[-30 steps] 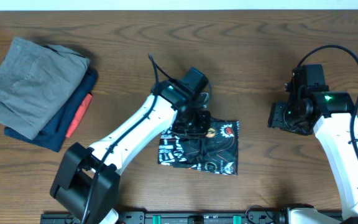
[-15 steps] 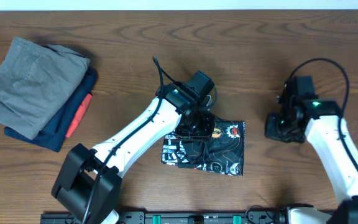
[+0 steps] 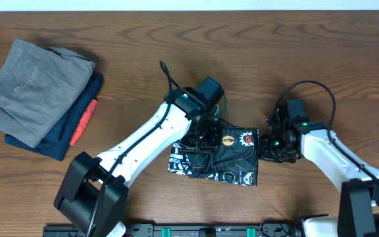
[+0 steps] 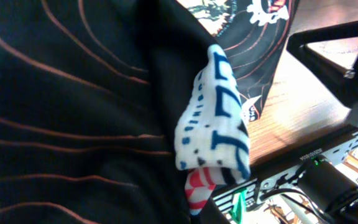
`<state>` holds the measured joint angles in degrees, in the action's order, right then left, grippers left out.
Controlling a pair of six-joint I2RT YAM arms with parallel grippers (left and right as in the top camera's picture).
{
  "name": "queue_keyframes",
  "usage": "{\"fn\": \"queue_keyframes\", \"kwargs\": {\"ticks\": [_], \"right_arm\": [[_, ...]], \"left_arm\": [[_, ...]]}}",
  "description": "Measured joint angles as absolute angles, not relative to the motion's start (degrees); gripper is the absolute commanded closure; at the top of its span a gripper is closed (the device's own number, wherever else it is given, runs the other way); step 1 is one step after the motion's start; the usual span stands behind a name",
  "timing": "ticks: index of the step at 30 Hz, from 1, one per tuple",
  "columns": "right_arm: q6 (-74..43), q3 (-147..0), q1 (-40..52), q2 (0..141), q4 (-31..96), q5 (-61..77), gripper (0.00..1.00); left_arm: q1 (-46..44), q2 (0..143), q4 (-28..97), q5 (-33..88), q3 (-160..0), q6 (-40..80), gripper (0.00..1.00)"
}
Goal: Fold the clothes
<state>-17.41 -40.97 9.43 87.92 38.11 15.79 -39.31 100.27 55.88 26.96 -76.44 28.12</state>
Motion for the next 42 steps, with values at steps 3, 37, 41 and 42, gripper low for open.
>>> {"fn": "queue_keyframes", "kwargs": {"ticks": [3, 37, 41, 42], "right_arm": [[-17.6, -40.8, 10.8, 89.6, 36.8, 16.0, 0.99], [-20.0, -40.9, 13.3, 90.3, 35.9, 17.5, 0.99], [-20.4, -41.5, 12.7, 90.4, 38.3, 16.3, 0.96], [-20.4, -41.7, 12.3, 90.4, 39.2, 15.9, 0.96]], "left_arm": [[-38.5, 99.1, 56.2, 26.7, -76.5, 28.1, 0.94], [-45.4, 93.9, 52.5, 23.9, -77.3, 28.1, 0.92], [-45.4, 93.9, 52.5, 23.8, -77.3, 28.1, 0.92], [-45.4, 94.0, 52.5, 23.7, -77.3, 28.1, 0.92]]}}
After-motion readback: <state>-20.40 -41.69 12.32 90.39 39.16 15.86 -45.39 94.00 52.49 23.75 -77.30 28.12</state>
